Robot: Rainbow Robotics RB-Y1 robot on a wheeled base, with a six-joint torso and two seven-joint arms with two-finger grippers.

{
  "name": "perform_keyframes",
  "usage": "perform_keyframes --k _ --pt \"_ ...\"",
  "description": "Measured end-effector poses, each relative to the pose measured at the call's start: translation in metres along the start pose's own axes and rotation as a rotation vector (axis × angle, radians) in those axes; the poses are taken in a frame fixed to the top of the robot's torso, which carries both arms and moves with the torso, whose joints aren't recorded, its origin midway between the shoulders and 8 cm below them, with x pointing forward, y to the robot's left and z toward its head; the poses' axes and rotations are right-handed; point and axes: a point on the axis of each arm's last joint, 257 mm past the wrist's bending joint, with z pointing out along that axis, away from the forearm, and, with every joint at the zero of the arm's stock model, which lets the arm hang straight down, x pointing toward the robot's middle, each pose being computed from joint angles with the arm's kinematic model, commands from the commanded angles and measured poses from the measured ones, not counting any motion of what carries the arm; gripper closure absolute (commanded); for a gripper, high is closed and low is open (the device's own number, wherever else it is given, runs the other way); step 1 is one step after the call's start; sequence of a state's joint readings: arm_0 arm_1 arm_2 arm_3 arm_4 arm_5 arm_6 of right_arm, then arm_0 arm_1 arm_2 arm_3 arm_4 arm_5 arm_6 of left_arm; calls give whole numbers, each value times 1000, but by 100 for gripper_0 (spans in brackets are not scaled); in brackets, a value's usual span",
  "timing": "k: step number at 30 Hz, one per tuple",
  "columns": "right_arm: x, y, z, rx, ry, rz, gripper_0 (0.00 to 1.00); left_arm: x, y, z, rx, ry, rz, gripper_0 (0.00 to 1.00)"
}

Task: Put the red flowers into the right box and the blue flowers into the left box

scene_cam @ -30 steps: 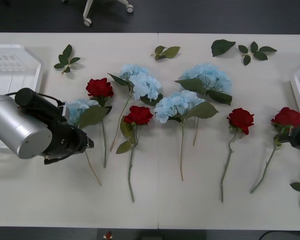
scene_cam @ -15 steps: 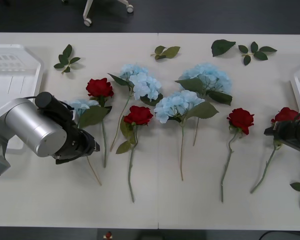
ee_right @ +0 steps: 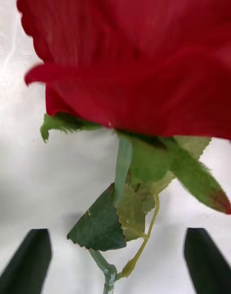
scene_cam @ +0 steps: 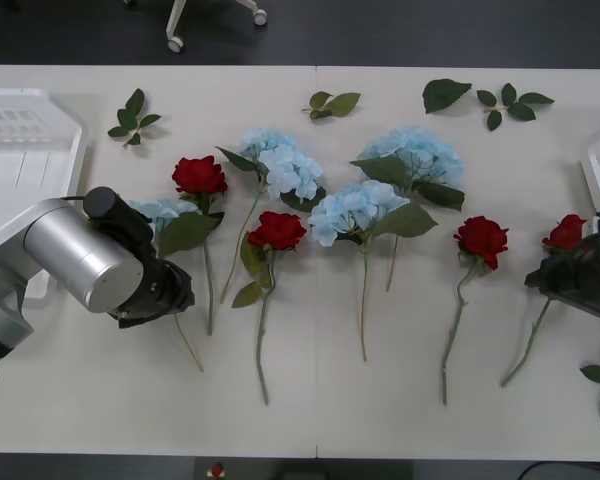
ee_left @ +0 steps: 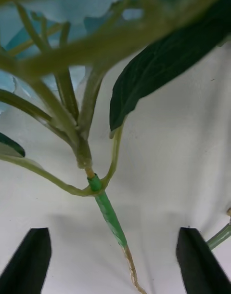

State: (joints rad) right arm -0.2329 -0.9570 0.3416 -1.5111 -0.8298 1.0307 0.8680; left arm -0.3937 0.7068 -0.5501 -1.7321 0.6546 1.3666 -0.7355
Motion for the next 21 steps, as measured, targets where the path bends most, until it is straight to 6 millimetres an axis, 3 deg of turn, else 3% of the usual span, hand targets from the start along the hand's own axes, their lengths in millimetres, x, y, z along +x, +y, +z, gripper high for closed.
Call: perform_keyframes --k 1,2,6,11,15,21 --pt "-1 0 -1 -1 -2 -2 68 0 0 0 0 0 1 83" --pt "-3 -1 -1 0 -4 -8 76 0 0 0 0 0 1 98" --pt "-3 -3 -1 2 -4 -43 82 0 -1 0 0 0 1 100" --pt "1 -4 3 13 5 -55 100 0 -1 0 0 0 1 100" --pt "0 -5 9 27 14 -56 100 -1 -1 0 0 -2 2 100" --pt "-10 11 14 2 -13 -48 100 -14 -9 -14 12 -40 32 100"
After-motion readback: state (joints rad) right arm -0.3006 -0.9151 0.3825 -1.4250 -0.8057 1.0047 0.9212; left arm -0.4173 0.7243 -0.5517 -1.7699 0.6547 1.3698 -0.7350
